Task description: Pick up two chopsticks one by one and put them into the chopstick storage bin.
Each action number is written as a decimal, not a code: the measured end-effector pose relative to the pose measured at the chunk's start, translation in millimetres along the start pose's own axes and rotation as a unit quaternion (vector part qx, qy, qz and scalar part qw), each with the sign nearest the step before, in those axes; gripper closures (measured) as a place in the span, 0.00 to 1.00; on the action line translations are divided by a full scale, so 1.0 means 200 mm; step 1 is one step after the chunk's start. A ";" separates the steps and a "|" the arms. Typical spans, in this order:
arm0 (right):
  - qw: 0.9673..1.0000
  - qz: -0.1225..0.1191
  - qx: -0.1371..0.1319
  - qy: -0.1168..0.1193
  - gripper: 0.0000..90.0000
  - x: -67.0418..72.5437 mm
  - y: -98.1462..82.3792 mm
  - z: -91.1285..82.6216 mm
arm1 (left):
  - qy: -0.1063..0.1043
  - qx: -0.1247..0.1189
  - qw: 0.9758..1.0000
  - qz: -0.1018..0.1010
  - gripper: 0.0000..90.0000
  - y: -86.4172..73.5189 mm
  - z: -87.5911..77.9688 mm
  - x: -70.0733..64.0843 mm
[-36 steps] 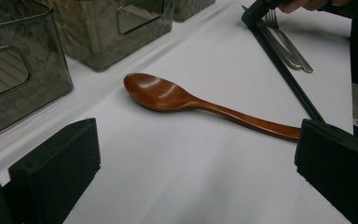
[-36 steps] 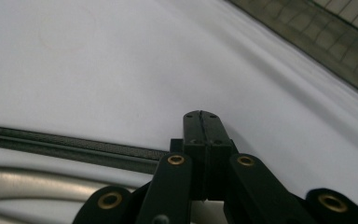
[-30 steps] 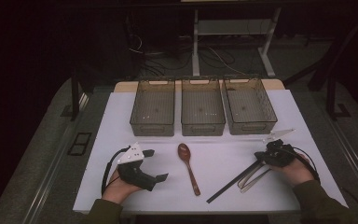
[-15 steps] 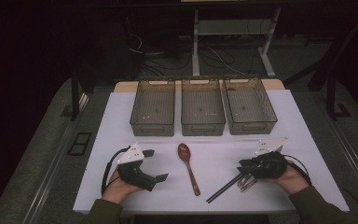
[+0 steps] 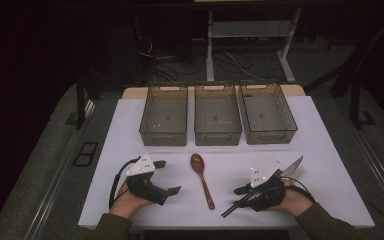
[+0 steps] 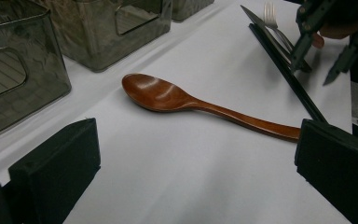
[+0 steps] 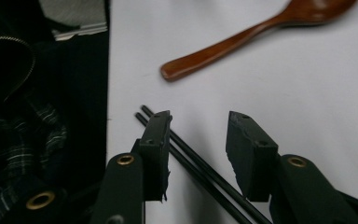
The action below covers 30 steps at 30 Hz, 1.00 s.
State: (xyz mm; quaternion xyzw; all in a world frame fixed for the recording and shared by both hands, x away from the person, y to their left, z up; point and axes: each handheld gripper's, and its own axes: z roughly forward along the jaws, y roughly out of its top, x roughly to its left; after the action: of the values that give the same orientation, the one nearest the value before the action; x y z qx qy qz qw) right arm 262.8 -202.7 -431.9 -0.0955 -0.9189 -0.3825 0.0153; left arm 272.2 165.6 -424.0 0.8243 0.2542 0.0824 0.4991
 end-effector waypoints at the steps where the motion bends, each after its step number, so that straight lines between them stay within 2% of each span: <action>1: 1.000 -0.013 0.008 0.009 0.66 0.02 0.02 0.03 | 0.000 0.000 1.000 0.000 0.00 0.00 0.00 0.00; 10: 0.998 -0.043 0.027 0.028 0.71 0.05 0.05 0.12 | -0.001 0.001 1.000 0.004 0.00 0.00 0.00 0.00; 15: 0.996 -0.071 0.038 0.032 0.75 0.08 0.05 0.15 | -0.001 0.001 1.000 0.002 0.00 0.00 0.00 0.00; 18: 0.996 -0.079 0.038 0.027 0.77 0.08 0.05 0.15 | -0.001 0.001 1.000 0.002 0.00 0.00 0.00 0.00; 24: 0.995 -0.089 0.039 0.023 0.81 0.08 0.05 0.15 | 0.000 0.002 1.000 0.003 0.00 0.00 0.00 0.00; 30: 0.995 -0.086 0.039 0.020 0.82 0.07 0.06 0.15 | 0.000 0.002 1.000 0.003 0.00 0.00 0.01 0.00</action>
State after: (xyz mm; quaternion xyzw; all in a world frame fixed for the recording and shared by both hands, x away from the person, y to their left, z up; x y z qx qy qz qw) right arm 252.7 -170.7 -444.0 -0.0077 -0.9374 -0.3481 0.0048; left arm 272.2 164.5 -424.4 0.8259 0.2520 0.0831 0.4975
